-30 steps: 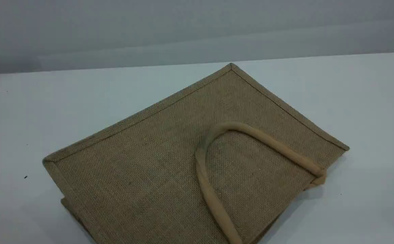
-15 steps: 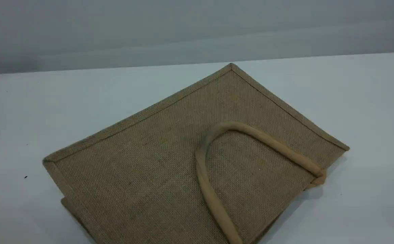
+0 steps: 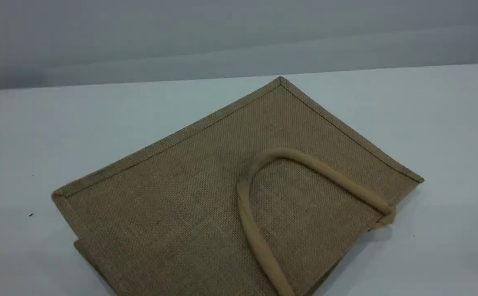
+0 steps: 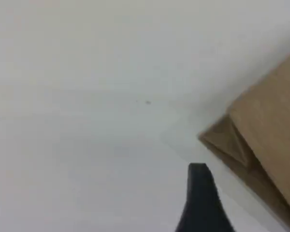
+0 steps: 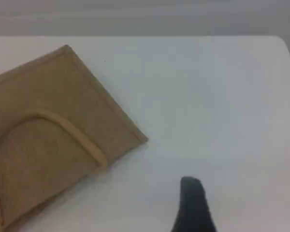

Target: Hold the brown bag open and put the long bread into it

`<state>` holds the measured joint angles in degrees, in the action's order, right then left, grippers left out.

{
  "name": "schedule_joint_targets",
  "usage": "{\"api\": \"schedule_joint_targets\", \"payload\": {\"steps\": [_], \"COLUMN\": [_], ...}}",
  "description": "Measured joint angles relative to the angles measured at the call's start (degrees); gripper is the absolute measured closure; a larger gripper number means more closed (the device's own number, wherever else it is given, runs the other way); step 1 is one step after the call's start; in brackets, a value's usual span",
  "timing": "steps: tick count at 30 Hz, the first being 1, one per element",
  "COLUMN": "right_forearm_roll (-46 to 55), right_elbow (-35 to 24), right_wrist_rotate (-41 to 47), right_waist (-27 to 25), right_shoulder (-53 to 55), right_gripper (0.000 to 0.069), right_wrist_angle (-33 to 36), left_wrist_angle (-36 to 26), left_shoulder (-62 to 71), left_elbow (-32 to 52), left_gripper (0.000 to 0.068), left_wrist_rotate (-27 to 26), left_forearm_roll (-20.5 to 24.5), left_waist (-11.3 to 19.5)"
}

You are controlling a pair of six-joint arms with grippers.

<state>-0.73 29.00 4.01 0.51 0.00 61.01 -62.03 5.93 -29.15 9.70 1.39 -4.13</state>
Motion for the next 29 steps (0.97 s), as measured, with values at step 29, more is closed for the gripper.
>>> {"api": "schedule_joint_targets", "payload": {"steps": [29], "right_forearm_roll": [-0.18], "right_elbow": [0.00], "right_wrist_rotate": [0.00], "right_waist": [0.00], "right_shoulder": [0.00], "right_gripper": [0.0265], "right_wrist_angle": [0.00], "left_wrist_angle": [-0.29], "left_shoulder": [-5.93], "left_elbow": [-0.05], "left_gripper": [0.0267], "left_wrist_rotate": [0.02], "left_forearm_roll": [-0.06], "left_waist": [0.48]}}
